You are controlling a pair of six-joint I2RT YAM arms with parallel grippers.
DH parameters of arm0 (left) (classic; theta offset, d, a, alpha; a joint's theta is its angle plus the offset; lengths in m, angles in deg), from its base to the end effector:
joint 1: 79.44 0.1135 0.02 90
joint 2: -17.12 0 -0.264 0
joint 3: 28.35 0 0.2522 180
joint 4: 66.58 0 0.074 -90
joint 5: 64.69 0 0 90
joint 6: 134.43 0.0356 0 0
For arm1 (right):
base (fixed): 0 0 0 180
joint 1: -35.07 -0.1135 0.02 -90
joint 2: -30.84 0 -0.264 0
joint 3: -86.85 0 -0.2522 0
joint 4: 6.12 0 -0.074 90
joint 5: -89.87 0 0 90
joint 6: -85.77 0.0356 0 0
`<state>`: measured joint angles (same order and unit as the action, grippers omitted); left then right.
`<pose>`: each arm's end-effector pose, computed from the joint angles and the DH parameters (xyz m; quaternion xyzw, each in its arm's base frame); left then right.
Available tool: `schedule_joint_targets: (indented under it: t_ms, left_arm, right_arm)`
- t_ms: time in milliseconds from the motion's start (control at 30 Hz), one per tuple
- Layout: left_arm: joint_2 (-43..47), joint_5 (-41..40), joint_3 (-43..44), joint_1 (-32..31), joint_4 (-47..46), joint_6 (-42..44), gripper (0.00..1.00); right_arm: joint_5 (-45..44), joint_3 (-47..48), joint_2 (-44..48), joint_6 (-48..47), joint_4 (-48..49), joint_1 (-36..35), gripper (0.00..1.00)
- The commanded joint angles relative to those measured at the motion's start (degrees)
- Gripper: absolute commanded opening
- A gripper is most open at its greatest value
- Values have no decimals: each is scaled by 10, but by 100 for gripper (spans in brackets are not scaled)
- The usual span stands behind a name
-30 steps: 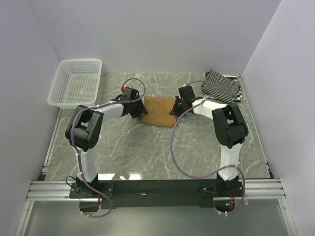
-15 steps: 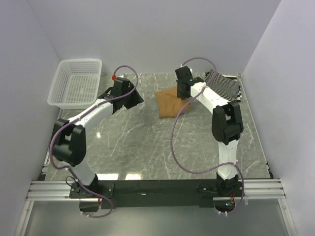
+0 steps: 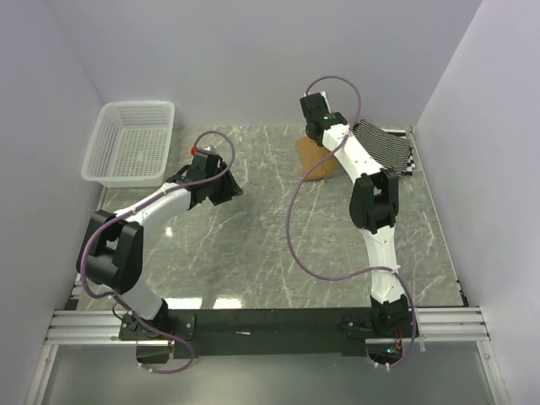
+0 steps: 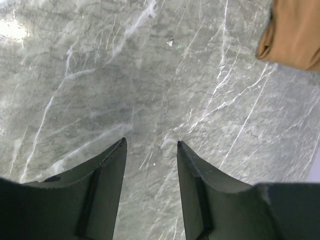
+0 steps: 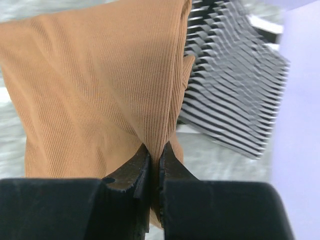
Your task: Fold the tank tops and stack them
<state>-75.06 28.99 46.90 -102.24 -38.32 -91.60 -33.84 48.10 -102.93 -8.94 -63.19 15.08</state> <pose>0.3204 -0.1372 0.2262 -0.1831 0.9058 -0.2427 0.2951 0.4953 0.1591 0.2581 -0.0943 0.8988 -0.2257 0.3638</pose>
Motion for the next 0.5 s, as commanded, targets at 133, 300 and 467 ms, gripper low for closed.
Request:
schedule_joint_targets:
  t_ms: [133, 300, 467]
  left_arm:
    - [11, 29, -1, 0, -28, 17, 50]
    - [-5, 40, 1, 0, -33, 16, 49]
    - [-13, 48, 1, 0, -36, 16, 49]
  right_arm:
    - [-60, 30, 10, -93, 57, 37, 0]
    - [-63, 50, 6, -115, 68, 45, 0]
    - [-63, 48, 18, -130, 80, 50, 0]
